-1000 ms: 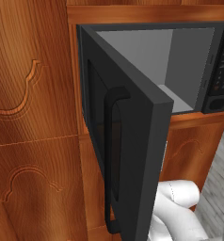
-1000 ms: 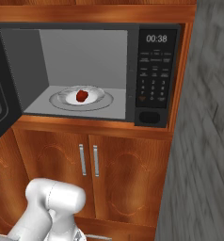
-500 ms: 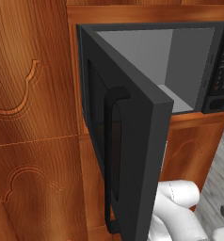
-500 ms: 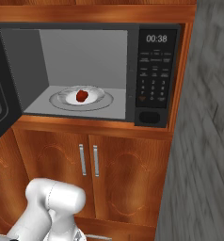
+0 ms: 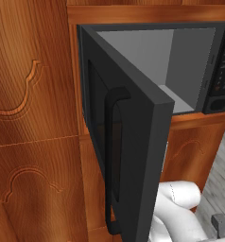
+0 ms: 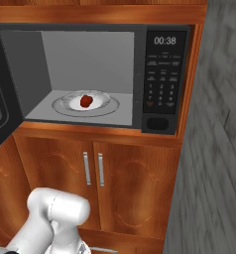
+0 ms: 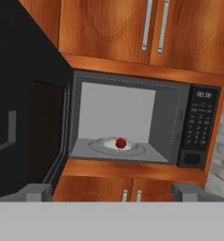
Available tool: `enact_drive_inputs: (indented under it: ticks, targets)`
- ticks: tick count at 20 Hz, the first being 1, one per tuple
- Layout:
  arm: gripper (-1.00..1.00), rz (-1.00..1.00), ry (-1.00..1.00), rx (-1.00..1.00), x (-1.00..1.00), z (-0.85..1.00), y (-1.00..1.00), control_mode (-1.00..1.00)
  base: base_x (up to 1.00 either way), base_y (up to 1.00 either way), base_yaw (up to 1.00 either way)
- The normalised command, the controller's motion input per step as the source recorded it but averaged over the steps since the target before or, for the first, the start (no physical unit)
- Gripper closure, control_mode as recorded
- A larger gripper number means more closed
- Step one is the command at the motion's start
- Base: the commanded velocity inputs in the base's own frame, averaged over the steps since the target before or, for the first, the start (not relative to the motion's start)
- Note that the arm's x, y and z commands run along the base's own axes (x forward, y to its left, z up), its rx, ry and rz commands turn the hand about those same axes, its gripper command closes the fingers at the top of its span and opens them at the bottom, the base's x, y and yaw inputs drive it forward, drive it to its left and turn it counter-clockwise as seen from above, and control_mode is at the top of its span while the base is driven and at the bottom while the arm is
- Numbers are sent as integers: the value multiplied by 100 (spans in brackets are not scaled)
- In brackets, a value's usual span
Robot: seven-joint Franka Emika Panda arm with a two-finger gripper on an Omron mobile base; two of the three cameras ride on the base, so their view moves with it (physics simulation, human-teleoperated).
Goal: Pick the bell pepper from the counter and place it in the microwave. Then turn on the microwave.
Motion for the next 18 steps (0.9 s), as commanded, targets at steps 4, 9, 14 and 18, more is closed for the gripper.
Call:
enact_drive_inputs:
  ticks: [4,9,14,18]
  targets:
    - [-100,0,-2,0,0,0,22,-100,0,0,0]
    - [-100,-1,-2,0,0,0,21,-100,0,0,0]
    - [-100,-1,-3,0,0,0,18,-100,0,0,0]
    - [-100,-2,-4,0,0,0,19,-100,0,0,0]
